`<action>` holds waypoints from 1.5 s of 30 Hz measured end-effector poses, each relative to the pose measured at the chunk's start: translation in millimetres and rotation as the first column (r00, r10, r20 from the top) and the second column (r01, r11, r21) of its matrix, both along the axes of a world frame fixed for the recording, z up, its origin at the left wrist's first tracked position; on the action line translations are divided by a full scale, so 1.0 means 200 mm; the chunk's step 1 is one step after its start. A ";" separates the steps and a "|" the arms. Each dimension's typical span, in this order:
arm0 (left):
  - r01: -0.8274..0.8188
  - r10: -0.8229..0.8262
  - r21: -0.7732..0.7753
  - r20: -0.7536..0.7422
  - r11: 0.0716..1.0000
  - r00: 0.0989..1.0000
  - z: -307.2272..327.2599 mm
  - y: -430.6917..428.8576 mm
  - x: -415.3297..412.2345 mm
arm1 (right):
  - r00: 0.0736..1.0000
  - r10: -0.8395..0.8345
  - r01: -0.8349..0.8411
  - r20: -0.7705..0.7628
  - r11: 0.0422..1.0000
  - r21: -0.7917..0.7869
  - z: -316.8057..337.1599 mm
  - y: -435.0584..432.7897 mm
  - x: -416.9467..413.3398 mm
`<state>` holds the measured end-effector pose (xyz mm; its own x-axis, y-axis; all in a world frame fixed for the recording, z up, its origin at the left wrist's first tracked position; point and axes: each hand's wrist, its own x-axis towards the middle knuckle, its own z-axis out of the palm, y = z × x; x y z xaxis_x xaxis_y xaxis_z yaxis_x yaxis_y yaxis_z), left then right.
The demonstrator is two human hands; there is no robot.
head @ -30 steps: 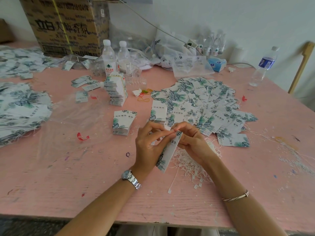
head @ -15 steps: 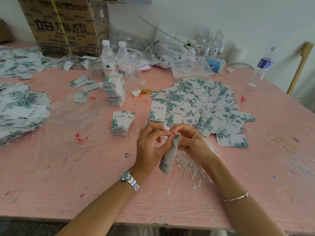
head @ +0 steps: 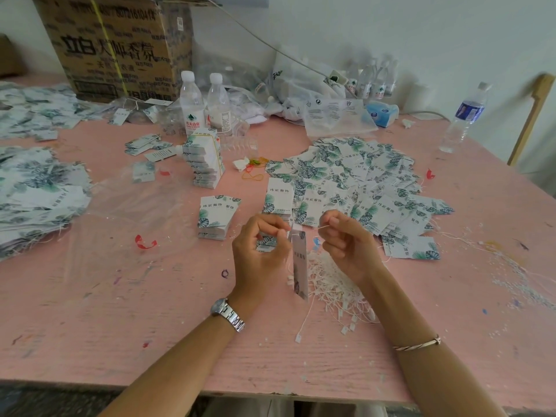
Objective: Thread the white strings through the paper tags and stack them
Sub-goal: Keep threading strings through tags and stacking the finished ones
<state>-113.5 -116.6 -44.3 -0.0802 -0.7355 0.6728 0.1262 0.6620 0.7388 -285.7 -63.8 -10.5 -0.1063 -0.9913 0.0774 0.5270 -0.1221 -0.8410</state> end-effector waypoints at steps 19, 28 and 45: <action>0.056 -0.057 0.027 0.032 0.998 0.998 0.01 0.02 0.00 | 0.965 -0.257 0.262 -0.058 0.957 0.122 -0.02 -0.01 -0.09; 0.066 -0.068 0.034 0.082 0.997 0.994 0.02 0.01 0.00 | 0.990 -0.118 0.119 -0.077 0.993 0.019 0.00 -0.01 -0.06; 0.032 -0.040 0.041 0.215 0.999 0.976 0.02 0.01 -0.01 | 0.797 -0.222 0.150 -0.562 0.974 -0.172 -0.01 0.02 0.05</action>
<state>-116.4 -115.1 -41.0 -0.2473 -0.7536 0.6091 -0.0155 0.6316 0.7752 -275.8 -60.7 -12.2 -0.1883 -0.9376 0.2924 -0.0909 -0.2798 -0.9557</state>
